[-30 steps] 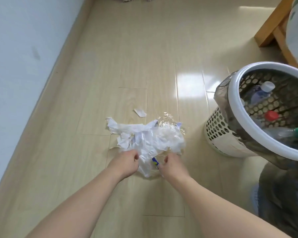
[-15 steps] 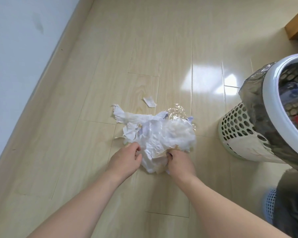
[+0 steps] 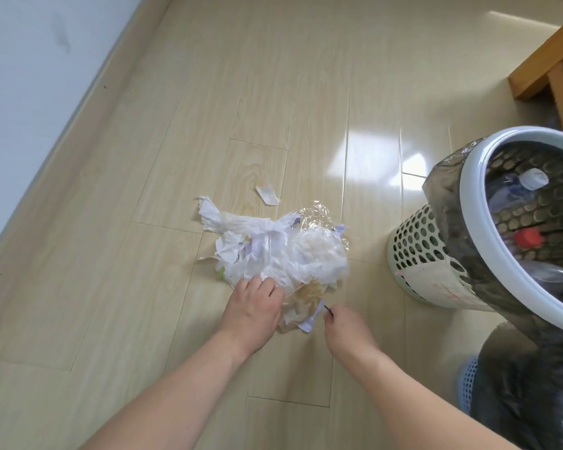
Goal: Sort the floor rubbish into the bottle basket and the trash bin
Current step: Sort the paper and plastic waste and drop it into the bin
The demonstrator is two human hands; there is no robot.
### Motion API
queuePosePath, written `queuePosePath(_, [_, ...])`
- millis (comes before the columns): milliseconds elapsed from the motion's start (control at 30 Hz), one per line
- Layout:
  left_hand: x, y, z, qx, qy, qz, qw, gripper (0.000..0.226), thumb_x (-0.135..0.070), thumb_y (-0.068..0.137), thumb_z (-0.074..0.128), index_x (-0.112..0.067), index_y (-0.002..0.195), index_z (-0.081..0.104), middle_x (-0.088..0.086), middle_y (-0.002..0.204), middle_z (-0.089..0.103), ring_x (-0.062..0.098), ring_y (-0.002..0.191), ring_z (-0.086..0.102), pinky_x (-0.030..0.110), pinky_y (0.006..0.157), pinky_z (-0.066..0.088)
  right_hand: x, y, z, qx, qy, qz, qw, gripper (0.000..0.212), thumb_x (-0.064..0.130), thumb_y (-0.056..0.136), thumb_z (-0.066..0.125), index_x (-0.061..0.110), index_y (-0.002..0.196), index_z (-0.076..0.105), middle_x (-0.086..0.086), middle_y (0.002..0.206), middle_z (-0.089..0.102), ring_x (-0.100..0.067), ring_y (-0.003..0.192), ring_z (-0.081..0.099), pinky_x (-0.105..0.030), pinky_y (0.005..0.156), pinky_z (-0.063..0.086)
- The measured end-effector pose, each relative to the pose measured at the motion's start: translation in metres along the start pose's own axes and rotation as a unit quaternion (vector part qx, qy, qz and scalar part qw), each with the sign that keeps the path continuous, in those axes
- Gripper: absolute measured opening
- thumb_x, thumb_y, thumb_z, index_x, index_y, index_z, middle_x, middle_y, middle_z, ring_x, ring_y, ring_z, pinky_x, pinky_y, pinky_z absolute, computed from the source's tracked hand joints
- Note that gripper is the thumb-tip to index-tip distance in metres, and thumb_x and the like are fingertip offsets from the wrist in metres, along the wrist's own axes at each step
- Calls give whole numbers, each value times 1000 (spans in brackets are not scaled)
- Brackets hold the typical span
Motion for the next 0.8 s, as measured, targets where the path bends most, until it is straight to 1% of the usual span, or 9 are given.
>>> queuePosePath(67, [3,-2,0,-14,-13,8,1000,22,-20,66,76,-21,71,54,-2,69,50,23,64,50,33,62,40,4,-2,0,14,-1,-5,1000,35,20,102,30,23,68,37,4,70,46,-14,61,44,-25,49,27])
queuePosePath(133, [8,-5,-2,-20,-2,13,1000,13,-21,74,66,-21,68,55,-3,66,50,23,62,52,33,61,37,7,-6,0,19,1,-18,1000,36,22,103,30,25,67,35,5,69,45,-10,59,42,-24,49,26])
queuePosePath(200, [14,-8,-4,-11,8,0,1000,15,-22,77,60,-22,62,56,-4,62,50,21,59,52,31,58,34,10,-8,-1,16,5,-27,1000,36,21,103,29,24,68,35,4,68,44,-10,58,41,-25,49,27])
queuePosePath(333, [35,-17,-16,18,-40,-109,993,21,-18,75,77,-21,60,62,-5,60,55,21,55,55,29,54,39,13,-14,-6,25,4,-31,999,36,24,104,28,25,68,34,6,68,44,-10,58,41,-25,49,27])
queuePosePath(433, [47,-19,-37,22,-90,-203,975,19,-22,88,63,-18,70,64,-2,70,59,23,66,58,31,58,39,14,-27,-19,22,-2,-30,999,34,17,100,30,22,66,33,3,66,42,-18,61,42,-27,50,26])
queuePosePath(500, [45,-16,-53,46,-150,-231,960,20,-26,94,52,-18,80,65,-4,80,60,20,76,58,33,64,45,11,-41,-33,13,-9,-25,1000,27,10,96,32,15,69,38,-2,71,45,-29,71,48,-28,53,26])
queuePosePath(600, [17,-4,-88,115,-242,-213,940,19,-27,94,49,-21,83,64,-8,82,64,15,79,59,34,71,51,-2,-72,-65,-16,7,-21,1000,26,10,93,33,12,67,36,-5,72,45,-31,75,43,-30,52,26])
queuePosePath(700, [-24,16,-126,180,-277,-152,932,17,-24,92,51,-20,84,65,-8,83,67,13,77,60,31,71,49,-19,-102,-98,-42,20,-16,999,23,14,95,34,12,72,38,-3,75,46,-28,78,46,-32,62,34])
queuePosePath(800, [-89,38,-176,181,-278,-82,940,16,-23,91,53,-17,85,67,-5,83,68,12,75,59,28,69,47,-56,-135,-137,-73,53,-20,996,20,17,96,35,10,79,45,-3,78,50,-25,80,50,-31,63,36])
Point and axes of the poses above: each hand's wrist, its own y-axis towards the middle knuckle, its own z-axis out of the palm, x = y × z, the point moved 5 cm from there along y, towards the middle knuckle
